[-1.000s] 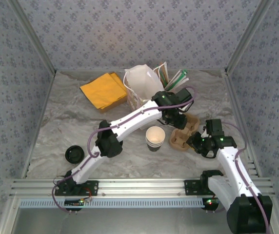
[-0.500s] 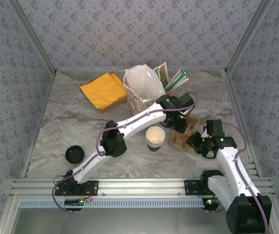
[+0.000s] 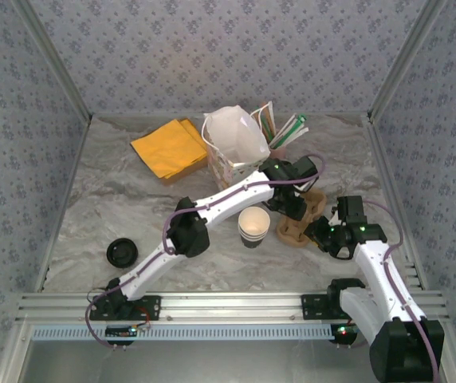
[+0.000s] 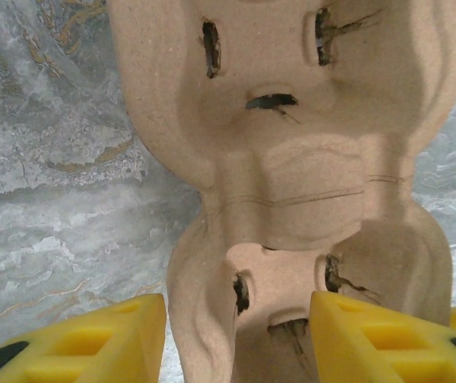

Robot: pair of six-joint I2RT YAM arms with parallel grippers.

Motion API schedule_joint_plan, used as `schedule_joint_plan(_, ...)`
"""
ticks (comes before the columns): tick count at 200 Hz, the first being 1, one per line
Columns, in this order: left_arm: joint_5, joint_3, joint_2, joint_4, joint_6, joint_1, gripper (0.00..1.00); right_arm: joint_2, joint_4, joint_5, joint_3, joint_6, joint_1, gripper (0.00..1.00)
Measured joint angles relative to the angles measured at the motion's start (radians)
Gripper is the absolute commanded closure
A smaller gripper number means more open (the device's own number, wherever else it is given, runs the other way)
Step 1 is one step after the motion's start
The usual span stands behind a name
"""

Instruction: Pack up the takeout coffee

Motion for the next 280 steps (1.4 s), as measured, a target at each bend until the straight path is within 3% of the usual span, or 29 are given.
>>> schedule_joint_plan(194,0.031,0.000,0.018,-0.001,-0.001,0.007,0.53,-0.018,-0.003,-0.015,-0.008,-0.003,-0.002,0.76)
schedule_joint_plan(280,0.033,0.000,0.018,0.000,-0.001,0.007,0.53,-0.017,-0.012,-0.009,0.009,-0.011,-0.005,0.69)
